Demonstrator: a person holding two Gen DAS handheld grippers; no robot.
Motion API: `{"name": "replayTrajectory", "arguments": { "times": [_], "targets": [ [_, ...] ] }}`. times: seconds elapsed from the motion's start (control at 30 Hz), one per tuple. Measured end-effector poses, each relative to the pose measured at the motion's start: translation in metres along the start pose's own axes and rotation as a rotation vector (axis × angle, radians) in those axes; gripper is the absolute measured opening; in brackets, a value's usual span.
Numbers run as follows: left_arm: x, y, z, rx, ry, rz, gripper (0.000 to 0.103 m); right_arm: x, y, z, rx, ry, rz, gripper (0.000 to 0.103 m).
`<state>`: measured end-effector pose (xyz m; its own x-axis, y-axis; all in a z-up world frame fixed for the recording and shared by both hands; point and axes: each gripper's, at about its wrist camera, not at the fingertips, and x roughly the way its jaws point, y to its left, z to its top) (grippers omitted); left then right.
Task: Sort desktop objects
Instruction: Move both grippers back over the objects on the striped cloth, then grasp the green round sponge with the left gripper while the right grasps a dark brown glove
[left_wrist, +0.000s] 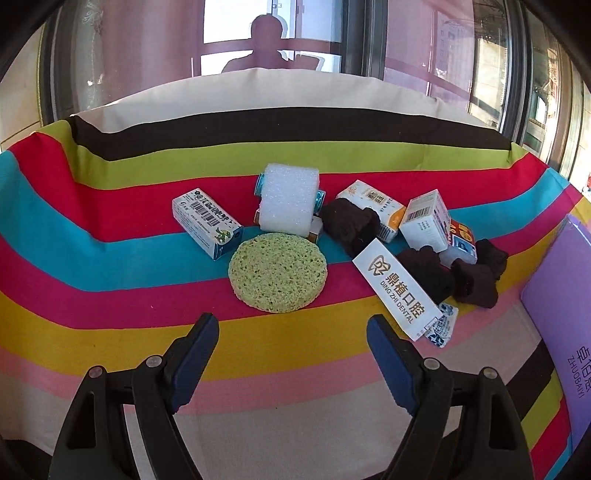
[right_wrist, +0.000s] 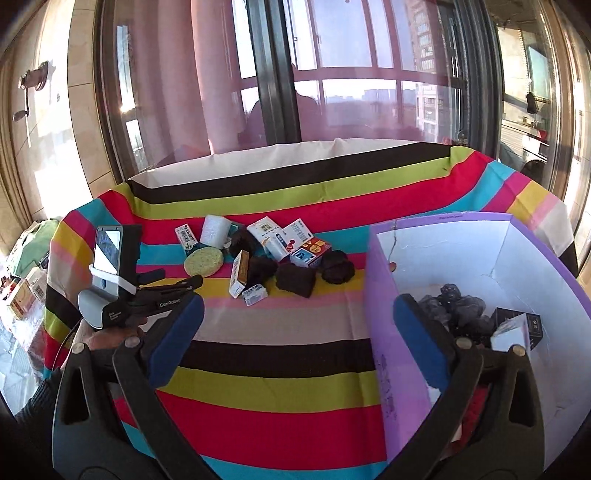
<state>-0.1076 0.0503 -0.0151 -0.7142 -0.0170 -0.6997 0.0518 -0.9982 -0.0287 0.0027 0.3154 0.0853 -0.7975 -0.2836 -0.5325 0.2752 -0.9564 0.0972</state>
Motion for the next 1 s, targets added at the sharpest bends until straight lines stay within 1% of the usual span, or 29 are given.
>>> {"name": "replayTrajectory", "arguments": {
  "times": [0.13, 0.23, 0.3, 0.37, 0.47, 0.5, 0.57, 0.63, 0.67, 0.7, 0.73, 0.93, 1.0],
  "targets": [
    [0.024, 0.000, 0.012, 0.015, 0.060, 0.007, 0.084, 0.060, 0.021, -0.002, -0.013, 0.072, -0.028, 0.102],
    [0.038, 0.002, 0.021, 0.014, 0.087, 0.042, 0.087, 0.102, 0.028, 0.002, -0.030, 0.130, -0.060, 0.102],
    [0.047, 0.005, 0.026, 0.001, 0.105, 0.052, 0.087, 0.122, 0.028, 0.006, -0.016, 0.152, -0.070, 0.102],
    [0.055, 0.007, 0.030, 0.003, 0.120, 0.060, 0.087, 0.136, 0.029, 0.008, -0.022, 0.168, -0.103, 0.102],
    [0.068, 0.007, 0.035, 0.009, 0.159, 0.056, 0.090, 0.154, 0.031, 0.011, -0.055, 0.191, -0.135, 0.102],
    [0.070, 0.009, 0.037, -0.003, 0.162, 0.061, 0.093, 0.158, 0.030, 0.011, -0.059, 0.192, -0.151, 0.102],
    [0.074, 0.012, 0.039, -0.016, 0.165, 0.061, 0.093, 0.165, 0.025, 0.014, -0.046, 0.199, -0.180, 0.102],
    [0.074, 0.011, 0.039, -0.012, 0.163, 0.057, 0.091, 0.170, 0.017, 0.017, -0.014, 0.204, -0.177, 0.102],
    [0.073, 0.010, 0.038, -0.009, 0.161, 0.053, 0.089, 0.174, 0.015, 0.018, -0.007, 0.210, -0.182, 0.102],
    [0.071, 0.009, 0.037, -0.003, 0.156, 0.046, 0.083, 0.179, 0.013, 0.019, -0.007, 0.217, -0.192, 0.102],
    [0.069, 0.008, 0.036, 0.003, 0.151, 0.043, 0.081, 0.183, 0.013, 0.019, -0.010, 0.226, -0.198, 0.102],
    [0.059, 0.007, 0.029, -0.014, 0.140, 0.050, 0.081, 0.204, 0.015, 0.015, 0.004, 0.258, -0.181, 0.102],
    [0.052, 0.010, 0.024, -0.042, 0.128, 0.039, 0.081, 0.208, 0.013, 0.013, 0.024, 0.259, -0.174, 0.102]
  ]
}}
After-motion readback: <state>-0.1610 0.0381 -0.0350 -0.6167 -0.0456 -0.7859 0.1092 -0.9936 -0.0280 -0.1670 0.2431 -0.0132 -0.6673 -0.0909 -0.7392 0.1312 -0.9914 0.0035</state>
